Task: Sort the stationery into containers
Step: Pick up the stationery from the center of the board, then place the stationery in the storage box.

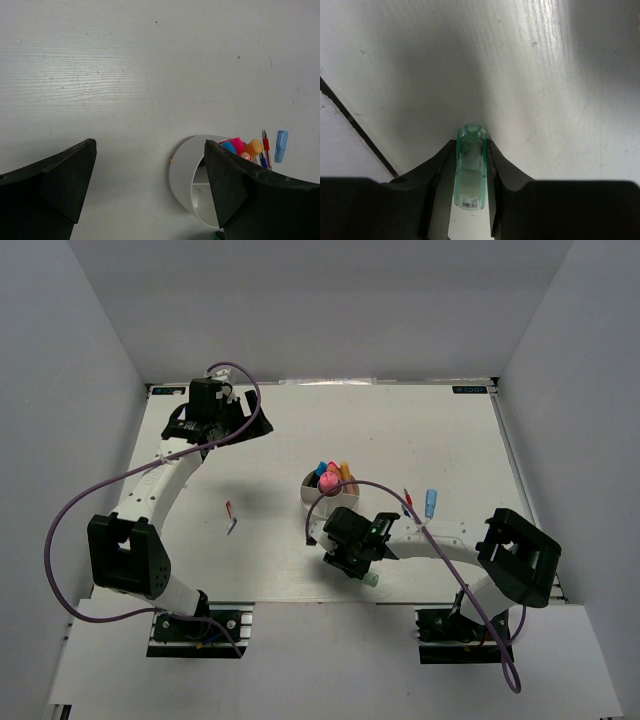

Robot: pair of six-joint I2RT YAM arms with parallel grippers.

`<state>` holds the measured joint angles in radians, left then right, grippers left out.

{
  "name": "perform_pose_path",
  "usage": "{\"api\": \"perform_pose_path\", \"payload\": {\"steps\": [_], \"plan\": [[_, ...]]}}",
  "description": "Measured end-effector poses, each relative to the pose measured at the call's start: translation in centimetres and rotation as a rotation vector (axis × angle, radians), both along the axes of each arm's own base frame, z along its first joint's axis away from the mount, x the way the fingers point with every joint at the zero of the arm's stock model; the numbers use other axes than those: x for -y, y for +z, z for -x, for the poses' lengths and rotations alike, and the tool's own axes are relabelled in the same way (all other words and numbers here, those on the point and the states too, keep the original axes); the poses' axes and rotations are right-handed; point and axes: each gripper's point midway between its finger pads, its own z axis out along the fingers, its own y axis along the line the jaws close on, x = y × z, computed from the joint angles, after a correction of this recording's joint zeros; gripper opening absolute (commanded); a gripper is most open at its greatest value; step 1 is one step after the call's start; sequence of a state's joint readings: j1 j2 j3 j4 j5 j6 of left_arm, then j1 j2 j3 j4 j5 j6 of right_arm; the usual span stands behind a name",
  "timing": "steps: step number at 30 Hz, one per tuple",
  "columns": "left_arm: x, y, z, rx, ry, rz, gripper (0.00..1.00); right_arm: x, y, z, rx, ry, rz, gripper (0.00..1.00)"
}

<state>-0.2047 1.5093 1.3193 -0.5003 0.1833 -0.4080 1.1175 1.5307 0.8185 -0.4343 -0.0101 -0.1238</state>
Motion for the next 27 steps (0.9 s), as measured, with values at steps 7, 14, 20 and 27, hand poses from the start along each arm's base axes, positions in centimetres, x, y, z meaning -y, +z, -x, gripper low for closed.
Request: {"api": "perform_pose_path", "payload": {"steps": [7,14,20,27], "plan": [[0.0,0.0,0.0,0.0,0.0,0.0,0.98,-1.4,2.2,-0.6,0.057,0.099,-0.082,0.0],[-0.3,0.1,-0.1,0.003,0.006,0.001,0.98,-8.5,12.8,-2.6,0.202,0.171,-0.443,0.0],[-0.3,0.5,0.0,0.012,0.006,0.002,0.98,-12.7,19.9,-6.1,0.407,0.164,-0.673,0.0],[-0.3,0.6,0.0,0.015,0.006,0.003,0.98,-13.7,19.5,-12.1,0.551,0.039,-0.671,0.0]]}}
